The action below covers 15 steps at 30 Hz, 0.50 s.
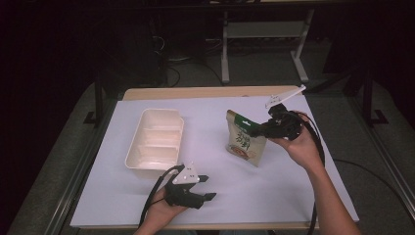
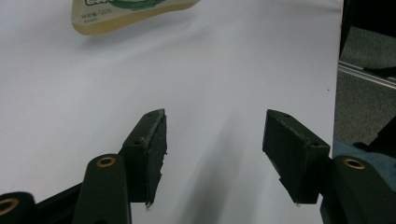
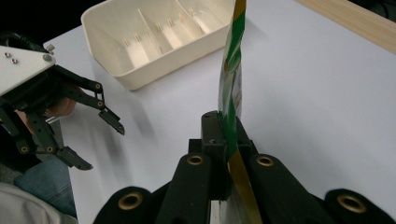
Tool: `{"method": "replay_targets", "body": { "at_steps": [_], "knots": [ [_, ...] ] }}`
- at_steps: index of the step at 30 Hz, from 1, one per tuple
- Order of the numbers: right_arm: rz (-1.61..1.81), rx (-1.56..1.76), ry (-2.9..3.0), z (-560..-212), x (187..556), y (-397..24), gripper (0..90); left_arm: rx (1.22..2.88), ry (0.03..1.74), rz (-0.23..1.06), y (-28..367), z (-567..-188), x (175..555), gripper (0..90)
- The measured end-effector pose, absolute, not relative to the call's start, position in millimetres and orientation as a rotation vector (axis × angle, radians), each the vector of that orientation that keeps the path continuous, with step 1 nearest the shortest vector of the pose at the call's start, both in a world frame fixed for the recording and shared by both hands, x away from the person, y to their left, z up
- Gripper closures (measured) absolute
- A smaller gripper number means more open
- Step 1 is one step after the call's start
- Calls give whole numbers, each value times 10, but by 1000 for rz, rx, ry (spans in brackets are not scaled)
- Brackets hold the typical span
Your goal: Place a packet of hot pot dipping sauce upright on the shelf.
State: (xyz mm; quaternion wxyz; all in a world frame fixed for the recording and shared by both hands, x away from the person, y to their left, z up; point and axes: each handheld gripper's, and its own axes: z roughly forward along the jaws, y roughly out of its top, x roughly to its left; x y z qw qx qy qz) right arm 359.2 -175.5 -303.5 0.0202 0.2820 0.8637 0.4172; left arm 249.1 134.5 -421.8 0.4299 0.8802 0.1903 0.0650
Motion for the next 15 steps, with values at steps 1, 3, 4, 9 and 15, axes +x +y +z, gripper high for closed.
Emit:
{"method": "replay_targets", "body": {
  "at_steps": [1,3,4,9,15],
  "knots": [
    [1303,875,2681,-3025,3599,-1748,899,2197,475,159,1351,-4218,2479,387],
    [1323,865,2679,-3006,3617,-1732,899,2197,472,160,1357,-4220,2471,381],
    [1330,862,2679,-2996,3626,-1721,898,2192,473,152,1366,-4227,2454,379],
    [1335,840,2686,-2935,3665,-1652,898,2197,458,154,1404,-4227,2440,364],
    [1349,816,2685,-2870,3714,-1581,898,2195,455,158,1431,-4236,2444,354]
  ]
}}
